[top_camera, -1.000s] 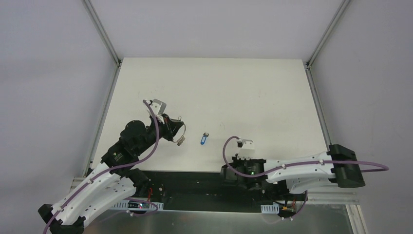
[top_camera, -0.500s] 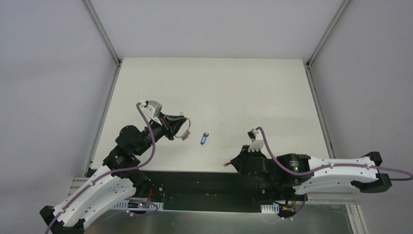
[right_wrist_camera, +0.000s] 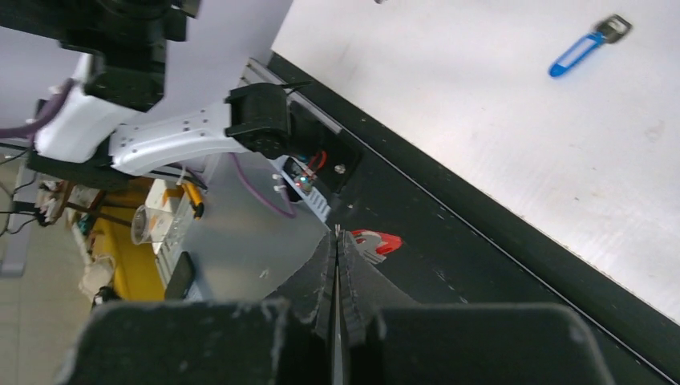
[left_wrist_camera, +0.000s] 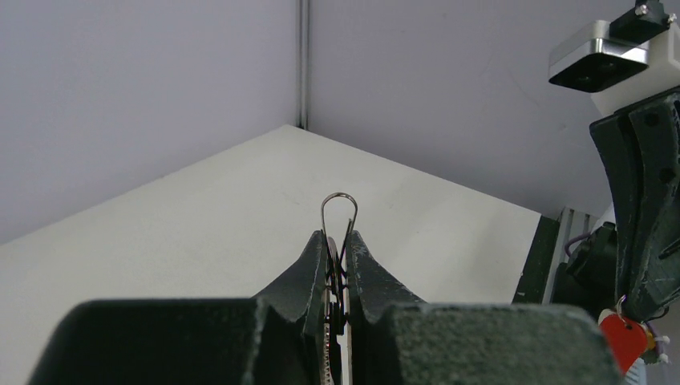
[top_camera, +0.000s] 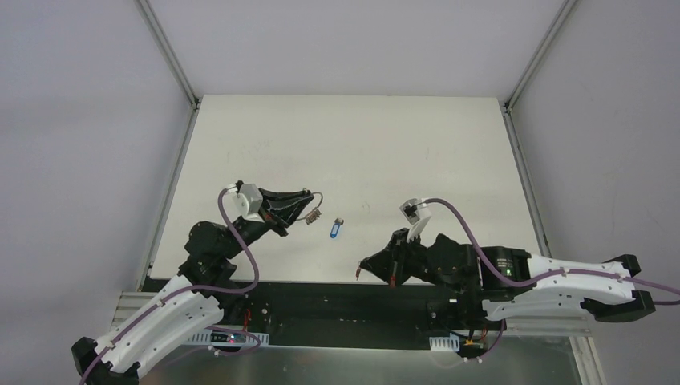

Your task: Put the keys on the keyring

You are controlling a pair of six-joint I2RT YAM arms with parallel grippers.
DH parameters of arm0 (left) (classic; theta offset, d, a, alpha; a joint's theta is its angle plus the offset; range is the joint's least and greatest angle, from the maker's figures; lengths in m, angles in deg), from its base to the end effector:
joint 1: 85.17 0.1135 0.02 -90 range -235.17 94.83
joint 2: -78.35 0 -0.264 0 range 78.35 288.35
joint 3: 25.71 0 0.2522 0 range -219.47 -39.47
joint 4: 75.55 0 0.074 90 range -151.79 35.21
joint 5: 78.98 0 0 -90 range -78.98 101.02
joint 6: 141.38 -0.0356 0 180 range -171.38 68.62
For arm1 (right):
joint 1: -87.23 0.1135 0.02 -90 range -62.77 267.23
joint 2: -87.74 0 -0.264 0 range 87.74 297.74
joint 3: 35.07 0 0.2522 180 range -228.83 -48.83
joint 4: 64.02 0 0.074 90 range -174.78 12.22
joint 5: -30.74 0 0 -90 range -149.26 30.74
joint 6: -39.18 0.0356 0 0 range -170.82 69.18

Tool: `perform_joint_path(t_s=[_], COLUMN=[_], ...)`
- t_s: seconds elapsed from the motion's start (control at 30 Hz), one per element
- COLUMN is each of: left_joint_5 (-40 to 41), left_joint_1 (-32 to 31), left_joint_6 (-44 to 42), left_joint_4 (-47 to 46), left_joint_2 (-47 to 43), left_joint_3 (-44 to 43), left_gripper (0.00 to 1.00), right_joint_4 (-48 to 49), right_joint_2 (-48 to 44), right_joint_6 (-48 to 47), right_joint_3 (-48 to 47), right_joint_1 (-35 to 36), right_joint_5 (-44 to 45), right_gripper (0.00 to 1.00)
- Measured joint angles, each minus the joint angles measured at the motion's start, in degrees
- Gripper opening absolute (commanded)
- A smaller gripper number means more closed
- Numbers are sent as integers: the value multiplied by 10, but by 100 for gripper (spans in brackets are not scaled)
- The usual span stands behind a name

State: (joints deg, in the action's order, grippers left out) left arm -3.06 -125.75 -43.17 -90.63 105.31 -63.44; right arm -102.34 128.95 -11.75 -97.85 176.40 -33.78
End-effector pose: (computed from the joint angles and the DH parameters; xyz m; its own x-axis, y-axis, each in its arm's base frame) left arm 0.0932 -0.0912 0.3276 0.2139 -0.3656 -0.9059 0.8364 0.5477 -0.0235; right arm 0.0176 0.1573 0.3496 -0.5684 0.0441 -0.8216 -0.6935 0.5116 0.5073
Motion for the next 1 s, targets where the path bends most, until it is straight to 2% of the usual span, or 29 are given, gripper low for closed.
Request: perform_joint_path(t_s=[0.43,0.8,1.0], left_joint_5=[-52,-54,-49], left_joint_1=[0,0,0], left_joint_6=[-49,-49,-62], left_joint_4=[-100,-147,-168], left_joint_2=[-7,-35,-35], left_joint_3=[16,42,48], left_gripper=[0,0,0], right_joint_4=[149,360,442], right_joint_2=[54,105,131], right_joint_6=[-25,-2,16], right_joint_3=[-25,-5,0], right_joint_1=[-79,-84,-84], right_joint_5=[-103,-88,-57], right_gripper=[0,0,0])
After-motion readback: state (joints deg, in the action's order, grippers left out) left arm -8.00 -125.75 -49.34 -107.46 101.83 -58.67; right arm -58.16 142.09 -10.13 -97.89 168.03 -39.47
